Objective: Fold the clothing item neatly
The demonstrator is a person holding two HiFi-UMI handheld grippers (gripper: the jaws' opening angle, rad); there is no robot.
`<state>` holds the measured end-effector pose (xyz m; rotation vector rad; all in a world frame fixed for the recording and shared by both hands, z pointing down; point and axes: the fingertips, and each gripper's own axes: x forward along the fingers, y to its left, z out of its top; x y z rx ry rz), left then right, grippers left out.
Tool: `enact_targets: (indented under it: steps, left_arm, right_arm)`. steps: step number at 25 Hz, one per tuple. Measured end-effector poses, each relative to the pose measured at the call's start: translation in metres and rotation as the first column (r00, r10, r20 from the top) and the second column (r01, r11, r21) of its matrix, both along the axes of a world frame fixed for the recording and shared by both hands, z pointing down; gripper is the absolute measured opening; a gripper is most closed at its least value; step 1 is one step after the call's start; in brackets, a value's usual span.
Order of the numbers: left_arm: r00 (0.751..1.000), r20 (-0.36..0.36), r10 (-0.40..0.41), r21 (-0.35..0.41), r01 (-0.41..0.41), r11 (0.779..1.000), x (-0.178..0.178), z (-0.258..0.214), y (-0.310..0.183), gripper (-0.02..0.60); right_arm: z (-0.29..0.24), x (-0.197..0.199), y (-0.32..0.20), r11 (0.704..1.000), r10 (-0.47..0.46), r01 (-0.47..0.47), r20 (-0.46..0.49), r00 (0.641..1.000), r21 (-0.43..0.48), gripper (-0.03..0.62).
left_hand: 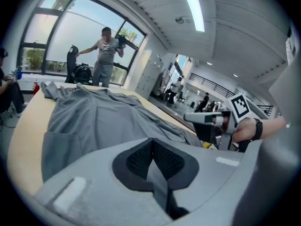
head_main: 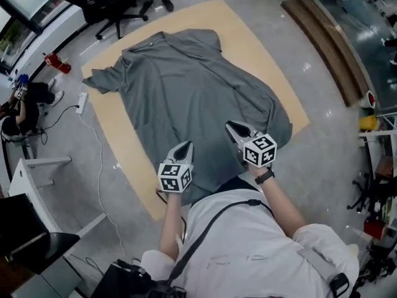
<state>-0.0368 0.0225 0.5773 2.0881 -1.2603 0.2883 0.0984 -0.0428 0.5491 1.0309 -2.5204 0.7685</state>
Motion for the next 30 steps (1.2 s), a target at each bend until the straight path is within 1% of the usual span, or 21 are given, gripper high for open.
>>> enact_targets:
  steps: [2, 4, 6, 7, 10, 13, 16, 18, 20, 21, 22, 23, 25, 27, 28, 29, 30]
  left_arm:
    - [0.997, 0.023, 0.079, 0.003, -0.079, 0.997, 0.024, 0.005, 0.004, 0.0]
    - [0.99, 0.038, 0.135, 0.0, -0.135, 0.991, 0.04, 0.009, 0.002, 0.0]
    - [0.988, 0.039, 0.148, -0.006, -0.148, 0.989, 0.049, 0.012, -0.006, 0.0]
    - [0.989, 0.038, 0.145, -0.008, -0.144, 0.989, 0.051, 0.013, -0.014, 0.0]
    - [0.99, 0.052, 0.133, -0.024, -0.132, 0.991, 0.052, 0.022, -0.055, 0.0]
    - [0.986, 0.106, 0.127, -0.041, -0.123, 0.992, 0.049, 0.027, -0.107, 0.0]
    - [0.976, 0.177, 0.125, -0.032, -0.121, 0.992, 0.048, 0.028, -0.175, 0.0]
    - [0.968, 0.217, 0.127, -0.013, -0.128, 0.992, 0.051, 0.03, -0.227, 0.0]
    - [0.959, 0.243, 0.149, 0.01, -0.156, 0.988, 0.057, 0.031, -0.281, 0.002]
    - [0.95, 0.265, 0.168, 0.011, -0.177, 0.984, 0.06, 0.032, -0.307, 0.014]
    - [0.936, 0.296, 0.188, 0.006, -0.199, 0.98, 0.061, 0.035, -0.331, 0.049]
    - [0.919, 0.335, 0.208, 0.0, -0.221, 0.975, 0.063, 0.038, -0.355, 0.059]
    - [0.873, 0.42, 0.248, -0.014, -0.268, 0.963, 0.067, 0.047, -0.394, 0.074]
    - [0.813, 0.497, 0.303, -0.05, -0.322, 0.945, 0.068, 0.062, -0.42, 0.092]
    - [0.779, 0.526, 0.341, -0.075, -0.357, 0.931, 0.068, 0.07, -0.429, 0.101]
    - [0.742, 0.548, 0.386, -0.102, -0.398, 0.912, 0.069, 0.079, -0.435, 0.12]
    - [0.701, 0.567, 0.432, -0.13, -0.442, 0.888, 0.07, 0.088, -0.439, 0.131]
  right_arm:
    - [0.019, 0.034, 0.038, 0.998, 0.04, -0.041, -0.013, 0.999, -0.046, 0.038]
    - [0.038, 0.072, 0.062, 0.987, 0.123, -0.125, -0.027, 0.992, -0.099, 0.038]
    - [0.049, 0.106, 0.071, 0.97, 0.202, -0.206, -0.039, 0.979, -0.133, 0.039]
    - [0.051, 0.121, 0.069, 0.963, 0.228, -0.232, -0.046, 0.973, -0.135, 0.04]
    - [0.055, 0.159, 0.045, 0.952, 0.28, -0.285, -0.063, 0.958, -0.113, 0.048]
    - [0.054, 0.189, 0.007, 0.942, 0.317, -0.324, -0.081, 0.945, -0.09, 0.051]
    - [0.052, 0.215, -0.034, 0.942, 0.325, -0.332, -0.119, 0.938, -0.048, 0.057]
    - [0.054, 0.234, -0.06, 0.942, 0.327, -0.334, -0.15, 0.933, -0.023, 0.061]
    - [0.061, 0.25, -0.082, 0.947, 0.313, -0.321, -0.195, 0.929, -0.008, 0.064]
    - [0.067, 0.256, -0.089, 0.951, 0.3, -0.31, -0.22, 0.928, -0.009, 0.067]
    - [0.074, 0.262, -0.094, 0.954, 0.288, -0.3, -0.239, 0.927, -0.015, 0.072]
    - [0.08, 0.268, -0.098, 0.955, 0.278, -0.294, -0.251, 0.927, -0.026, 0.079]
    - [0.089, 0.281, -0.103, 0.955, 0.267, -0.29, -0.265, 0.927, -0.054, 0.111]
    - [0.097, 0.295, -0.102, 0.954, 0.252, -0.288, -0.294, 0.922, -0.087, 0.142]
    - [0.103, 0.301, -0.099, 0.953, 0.24, -0.286, -0.315, 0.918, -0.105, 0.15]
    - [0.109, 0.307, -0.096, 0.951, 0.226, -0.282, -0.338, 0.914, -0.127, 0.155]
    - [0.114, 0.311, -0.091, 0.949, 0.211, -0.278, -0.357, 0.91, -0.15, 0.155]
